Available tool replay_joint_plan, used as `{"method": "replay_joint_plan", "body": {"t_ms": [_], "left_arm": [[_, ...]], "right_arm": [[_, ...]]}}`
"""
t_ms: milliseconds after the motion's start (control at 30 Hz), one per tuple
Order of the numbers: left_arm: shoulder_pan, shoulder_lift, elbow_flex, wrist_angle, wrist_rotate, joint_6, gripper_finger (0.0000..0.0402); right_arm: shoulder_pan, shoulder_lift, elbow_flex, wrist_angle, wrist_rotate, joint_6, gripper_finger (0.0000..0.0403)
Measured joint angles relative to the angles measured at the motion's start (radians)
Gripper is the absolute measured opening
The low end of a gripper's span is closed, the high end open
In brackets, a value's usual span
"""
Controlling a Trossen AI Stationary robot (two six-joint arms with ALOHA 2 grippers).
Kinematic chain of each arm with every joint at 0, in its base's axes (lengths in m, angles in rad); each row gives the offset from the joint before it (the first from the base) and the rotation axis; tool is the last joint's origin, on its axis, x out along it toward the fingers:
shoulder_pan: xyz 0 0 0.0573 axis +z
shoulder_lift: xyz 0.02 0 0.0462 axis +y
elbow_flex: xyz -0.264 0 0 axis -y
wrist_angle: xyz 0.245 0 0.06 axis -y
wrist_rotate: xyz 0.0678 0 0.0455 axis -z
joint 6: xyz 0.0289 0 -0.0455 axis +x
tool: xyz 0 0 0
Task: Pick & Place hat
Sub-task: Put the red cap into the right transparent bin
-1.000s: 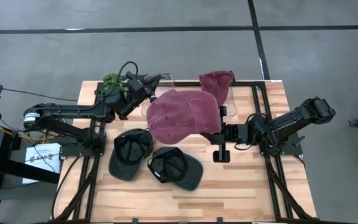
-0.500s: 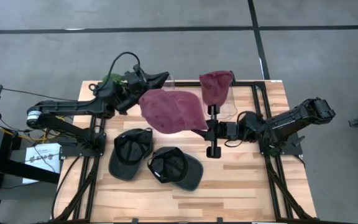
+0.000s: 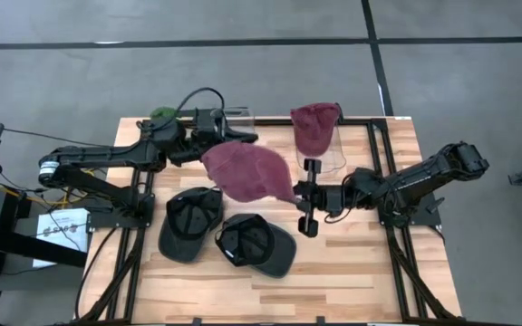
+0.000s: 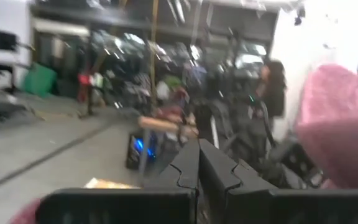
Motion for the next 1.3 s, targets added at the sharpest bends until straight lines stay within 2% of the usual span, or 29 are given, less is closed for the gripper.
{"method": "replay_joint_plan", "body": {"t_ms": [233, 333, 467, 633, 833, 967, 1167, 1300], "left_arm": [[-0.001, 0.0, 0.0, -0.067, 0.151, 0.009, 0.001], [-0.001, 0.0, 0.0, -0.085, 0.25, 0.007, 0.0011], [-0.001, 0.0, 0.0, -0.171, 0.32, -0.017, 0.0011], [-0.001, 0.0, 0.0, -0.298, 0.327, -0.018, 0.0011], [0.0, 0.0, 0.0, -0.405, 0.327, 0.034, 0.0011], [-0.022, -0.002, -0.026, -0.413, 0.325, 0.037, 0.0011], [-0.096, -0.002, -0.085, -0.416, 0.321, 0.108, 0.0011], [-0.132, -0.002, -0.111, -0.415, 0.23, 0.164, 0.0018]], "right_arm": [[0.055, 0.0, 0.0, -0.15, -0.03, -0.156, 0.0], [0.074, 0.0, 0.0, -0.215, -0.03, -0.259, 0.0], [0.088, 0.0, 0.0, -0.252, -0.034, -0.353, 0.0], [0.094, 0.0, 0.0, -0.306, -0.039, -0.504, 0.0], [0.043, 0.0, 0.0, -0.406, -0.133, -0.591, 0.0], [0.019, 0.0, -0.001, -0.426, -0.16, -0.613, 0.0], [0.078, 0.0, 0.017, -0.435, -0.163, -0.63, 0.0], [0.119, 0.0, 0.038, -0.471, -0.164, -0.636, 0.0]]}}
